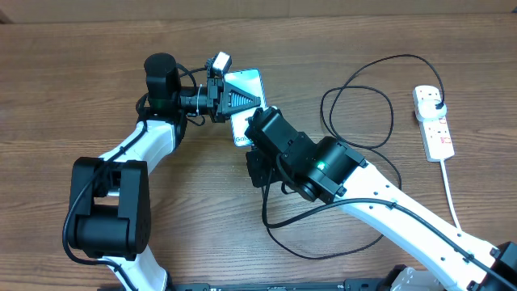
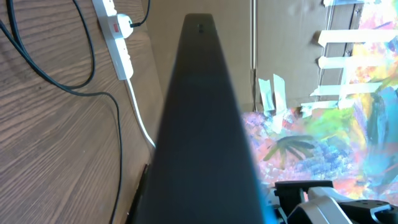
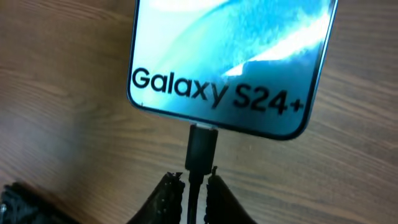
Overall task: Plug charger to phone and switch on socket
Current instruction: 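Push the plug up into the phone's port with the right gripper, then open the right gripper, release the plug, and swing right toward the power strip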
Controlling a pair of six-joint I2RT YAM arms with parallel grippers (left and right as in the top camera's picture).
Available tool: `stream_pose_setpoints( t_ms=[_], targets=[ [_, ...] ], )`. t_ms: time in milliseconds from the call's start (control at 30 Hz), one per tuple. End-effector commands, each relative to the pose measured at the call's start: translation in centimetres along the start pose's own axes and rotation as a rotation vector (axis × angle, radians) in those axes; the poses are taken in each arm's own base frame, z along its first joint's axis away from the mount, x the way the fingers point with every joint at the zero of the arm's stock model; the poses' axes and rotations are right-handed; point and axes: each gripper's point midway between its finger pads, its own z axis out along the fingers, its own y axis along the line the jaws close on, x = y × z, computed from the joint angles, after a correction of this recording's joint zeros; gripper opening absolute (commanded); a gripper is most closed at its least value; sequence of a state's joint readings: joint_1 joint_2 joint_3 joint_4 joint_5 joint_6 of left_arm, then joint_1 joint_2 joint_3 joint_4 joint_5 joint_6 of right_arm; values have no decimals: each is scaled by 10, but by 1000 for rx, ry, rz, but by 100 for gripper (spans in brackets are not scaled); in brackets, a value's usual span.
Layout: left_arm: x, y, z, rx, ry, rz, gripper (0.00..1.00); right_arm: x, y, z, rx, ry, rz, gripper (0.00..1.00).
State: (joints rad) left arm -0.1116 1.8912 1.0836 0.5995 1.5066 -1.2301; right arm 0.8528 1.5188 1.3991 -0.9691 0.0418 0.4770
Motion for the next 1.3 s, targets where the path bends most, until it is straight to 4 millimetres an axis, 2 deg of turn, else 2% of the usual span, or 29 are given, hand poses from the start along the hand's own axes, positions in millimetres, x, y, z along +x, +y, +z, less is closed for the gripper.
stream_pose_setpoints(
  t_ms=[0, 100, 400, 600, 900, 1133, 1167, 1267],
  targets=[
    [0, -5, 2, 5, 12, -5, 4, -10, 1, 2, 19, -32, 3, 10],
    [0, -5, 2, 5, 13, -5, 4, -9, 1, 11, 26, -19, 3, 4],
    [2, -6, 2, 9, 25, -5, 4, -13, 7, 15, 1, -25, 52, 6],
    [11, -9, 2, 25, 77, -10, 4, -27, 16, 14, -39, -85, 55, 4],
    [19, -10, 17, 30, 116, -7, 4, -56, 34, 0, -113, -179, 79, 4],
    [22, -11, 22, 32, 130, -5, 4, -67, 40, -12, -132, -211, 80, 4],
    [22, -11, 22, 32, 129, -5, 4, -67, 41, -13, -132, -211, 80, 4],
    [21, -11, 21, 32, 125, 5, 4, -62, 38, -13, -121, -193, 80, 19]
  ],
)
